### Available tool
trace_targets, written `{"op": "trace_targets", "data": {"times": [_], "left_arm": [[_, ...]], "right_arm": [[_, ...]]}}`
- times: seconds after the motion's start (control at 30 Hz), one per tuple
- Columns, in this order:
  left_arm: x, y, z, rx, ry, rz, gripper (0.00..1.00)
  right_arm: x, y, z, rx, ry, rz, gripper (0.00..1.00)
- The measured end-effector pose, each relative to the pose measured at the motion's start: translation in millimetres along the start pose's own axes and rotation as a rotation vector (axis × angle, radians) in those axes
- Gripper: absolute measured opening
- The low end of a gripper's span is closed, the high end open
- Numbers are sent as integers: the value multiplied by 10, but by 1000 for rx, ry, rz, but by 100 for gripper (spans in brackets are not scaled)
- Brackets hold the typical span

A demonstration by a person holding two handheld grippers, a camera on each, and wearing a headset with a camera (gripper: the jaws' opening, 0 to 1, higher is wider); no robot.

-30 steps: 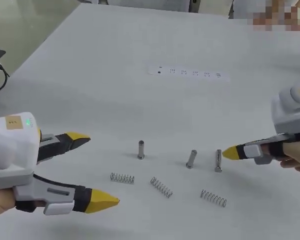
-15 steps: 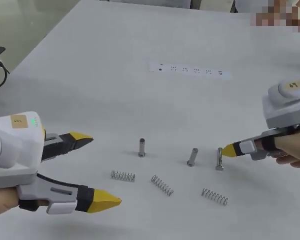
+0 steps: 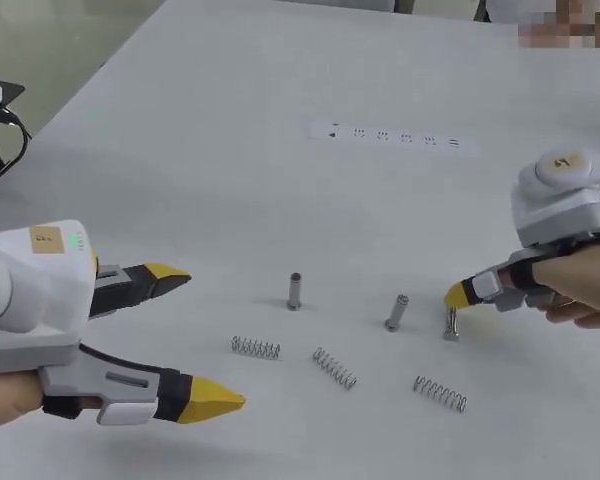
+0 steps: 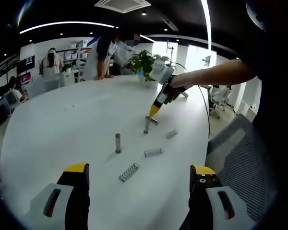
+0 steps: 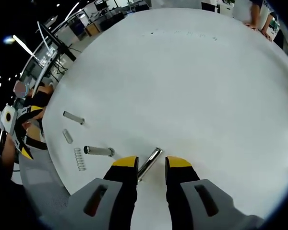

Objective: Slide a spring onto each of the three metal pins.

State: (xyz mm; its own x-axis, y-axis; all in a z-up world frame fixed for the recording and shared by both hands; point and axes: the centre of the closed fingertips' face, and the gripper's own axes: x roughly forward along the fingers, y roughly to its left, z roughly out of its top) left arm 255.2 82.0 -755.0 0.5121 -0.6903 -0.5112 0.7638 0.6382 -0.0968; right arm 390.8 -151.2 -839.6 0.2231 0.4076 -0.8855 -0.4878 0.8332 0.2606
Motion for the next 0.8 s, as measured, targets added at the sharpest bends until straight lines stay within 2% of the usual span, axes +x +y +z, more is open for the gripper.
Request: {"op": "trace_targets", "data": {"times": [0.33, 0.6, 0.8], "left_arm": [[-30, 19, -31, -6, 3, 9, 82], [-27, 23, -36, -8, 5, 13, 82], [-19, 32, -27, -8, 5, 14, 82]], "right_arm": [[57, -27, -38, 10, 32, -14, 19], [93, -76, -64, -11, 63, -48, 16], [107, -48, -105, -42, 90, -66, 12]]}}
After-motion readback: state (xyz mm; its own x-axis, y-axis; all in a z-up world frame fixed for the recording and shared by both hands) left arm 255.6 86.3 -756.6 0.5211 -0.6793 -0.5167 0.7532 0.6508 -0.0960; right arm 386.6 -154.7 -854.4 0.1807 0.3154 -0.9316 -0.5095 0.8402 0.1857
